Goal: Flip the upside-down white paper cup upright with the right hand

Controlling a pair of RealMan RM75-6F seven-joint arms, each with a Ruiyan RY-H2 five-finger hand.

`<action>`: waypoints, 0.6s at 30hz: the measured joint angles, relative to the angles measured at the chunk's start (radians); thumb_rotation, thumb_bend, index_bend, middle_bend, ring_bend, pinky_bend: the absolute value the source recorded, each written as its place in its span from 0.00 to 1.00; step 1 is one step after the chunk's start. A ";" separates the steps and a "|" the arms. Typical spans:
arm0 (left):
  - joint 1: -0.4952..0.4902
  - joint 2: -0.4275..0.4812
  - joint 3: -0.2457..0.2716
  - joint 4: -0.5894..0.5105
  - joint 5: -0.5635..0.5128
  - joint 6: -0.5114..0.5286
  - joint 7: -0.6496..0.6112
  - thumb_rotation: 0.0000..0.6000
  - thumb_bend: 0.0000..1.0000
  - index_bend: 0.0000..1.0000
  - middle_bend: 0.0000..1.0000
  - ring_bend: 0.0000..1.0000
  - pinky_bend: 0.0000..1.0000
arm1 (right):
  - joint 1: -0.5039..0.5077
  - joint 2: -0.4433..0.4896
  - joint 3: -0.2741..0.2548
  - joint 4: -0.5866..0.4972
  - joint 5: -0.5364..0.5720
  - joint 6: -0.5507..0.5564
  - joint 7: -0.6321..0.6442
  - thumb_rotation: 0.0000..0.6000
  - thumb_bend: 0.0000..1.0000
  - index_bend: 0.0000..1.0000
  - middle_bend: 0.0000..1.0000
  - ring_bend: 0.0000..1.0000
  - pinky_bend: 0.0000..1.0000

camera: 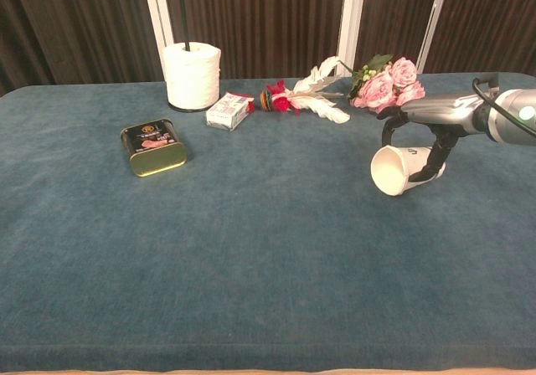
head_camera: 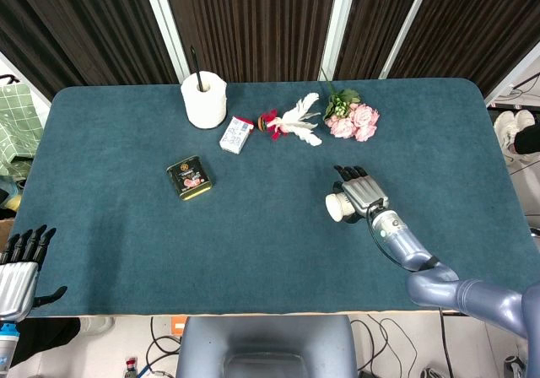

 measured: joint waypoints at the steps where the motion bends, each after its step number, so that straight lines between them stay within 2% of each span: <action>1: 0.000 -0.001 0.000 0.003 0.001 0.000 -0.001 1.00 0.00 0.00 0.00 0.00 0.00 | 0.000 -0.001 0.001 0.000 0.000 0.000 0.002 1.00 0.27 0.46 0.01 0.01 0.07; 5: 0.001 -0.002 0.002 0.004 0.004 0.002 -0.002 1.00 0.00 0.00 0.00 0.00 0.00 | -0.002 -0.004 0.004 0.006 -0.005 0.001 0.017 1.00 0.27 0.51 0.01 0.01 0.07; 10: 0.001 -0.002 0.001 0.005 0.004 0.002 -0.001 1.00 0.00 0.00 0.00 0.00 0.00 | -0.008 -0.002 0.017 -0.002 -0.019 0.005 0.055 1.00 0.27 0.50 0.01 0.01 0.07; 18: 0.000 -0.003 0.004 0.004 0.005 -0.001 0.003 1.00 0.00 0.00 0.00 0.00 0.00 | -0.038 0.020 0.067 -0.042 -0.086 0.022 0.242 1.00 0.28 0.50 0.01 0.01 0.07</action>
